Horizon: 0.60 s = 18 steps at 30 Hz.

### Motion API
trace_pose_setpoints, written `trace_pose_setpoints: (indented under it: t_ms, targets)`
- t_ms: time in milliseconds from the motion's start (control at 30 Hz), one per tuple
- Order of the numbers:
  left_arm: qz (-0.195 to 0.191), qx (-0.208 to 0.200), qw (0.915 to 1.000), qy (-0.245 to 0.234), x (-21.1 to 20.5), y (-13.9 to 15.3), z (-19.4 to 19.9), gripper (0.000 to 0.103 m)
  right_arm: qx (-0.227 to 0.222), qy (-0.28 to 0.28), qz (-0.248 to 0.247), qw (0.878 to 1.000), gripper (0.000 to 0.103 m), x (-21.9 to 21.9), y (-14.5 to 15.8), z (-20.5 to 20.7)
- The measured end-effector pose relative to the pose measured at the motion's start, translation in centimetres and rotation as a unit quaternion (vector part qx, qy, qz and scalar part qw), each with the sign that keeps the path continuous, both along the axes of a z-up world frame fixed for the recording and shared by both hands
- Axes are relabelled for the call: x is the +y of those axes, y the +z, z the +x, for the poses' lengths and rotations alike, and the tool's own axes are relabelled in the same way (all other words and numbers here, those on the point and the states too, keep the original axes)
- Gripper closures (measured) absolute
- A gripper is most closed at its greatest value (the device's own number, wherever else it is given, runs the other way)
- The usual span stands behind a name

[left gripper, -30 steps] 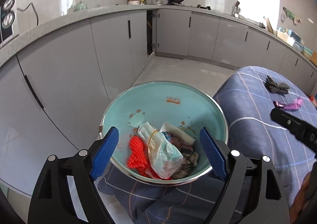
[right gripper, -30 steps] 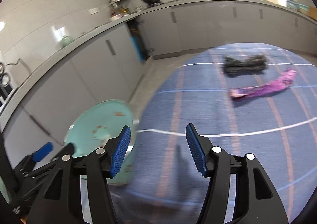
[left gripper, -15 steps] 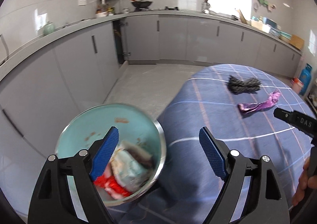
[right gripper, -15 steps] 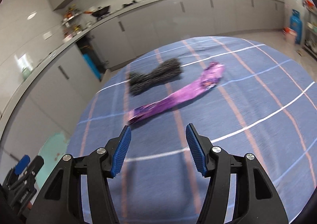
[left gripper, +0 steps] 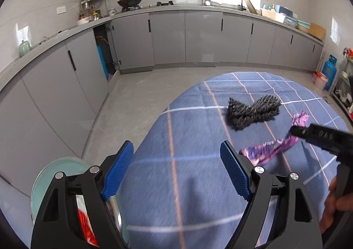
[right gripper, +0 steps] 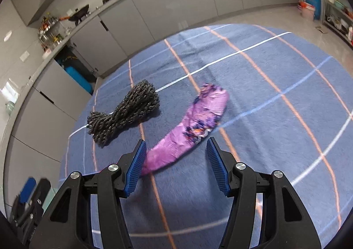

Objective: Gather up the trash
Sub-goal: 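Grasp the purple foil wrapper with the right tool while the left tool grasps the black rope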

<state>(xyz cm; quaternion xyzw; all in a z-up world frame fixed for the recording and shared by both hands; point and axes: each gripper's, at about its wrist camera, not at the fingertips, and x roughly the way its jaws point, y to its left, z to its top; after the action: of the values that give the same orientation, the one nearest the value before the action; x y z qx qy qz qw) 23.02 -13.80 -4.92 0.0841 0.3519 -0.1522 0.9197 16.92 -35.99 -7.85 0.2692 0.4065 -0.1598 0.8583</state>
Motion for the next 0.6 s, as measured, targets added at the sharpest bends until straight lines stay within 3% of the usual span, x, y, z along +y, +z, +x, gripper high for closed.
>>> trace_pose_setpoints:
  t_ms: [333, 433, 600]
  targets:
    - [0.006, 0.02, 0.9994, -0.029, -4.3, -0.6, 3.7, 0.024, 0.021, 0.032, -0.034, 0.999, 0.076, -0.5, -0.7, 2.2]
    - [0.002, 0.027, 0.9986, -0.045, -5.7, -0.9, 4.6, 0.024, 0.027, 0.052, -0.065, 0.996, 0.082, -1.3, -0.3, 2.4]
    - [-0.009, 0.032, 0.9958, -0.085, -8.5, -1.2, 5.7, 0.024, 0.035, 0.07, -0.084, 0.993, 0.083, -3.4, 0.0, 2.3]
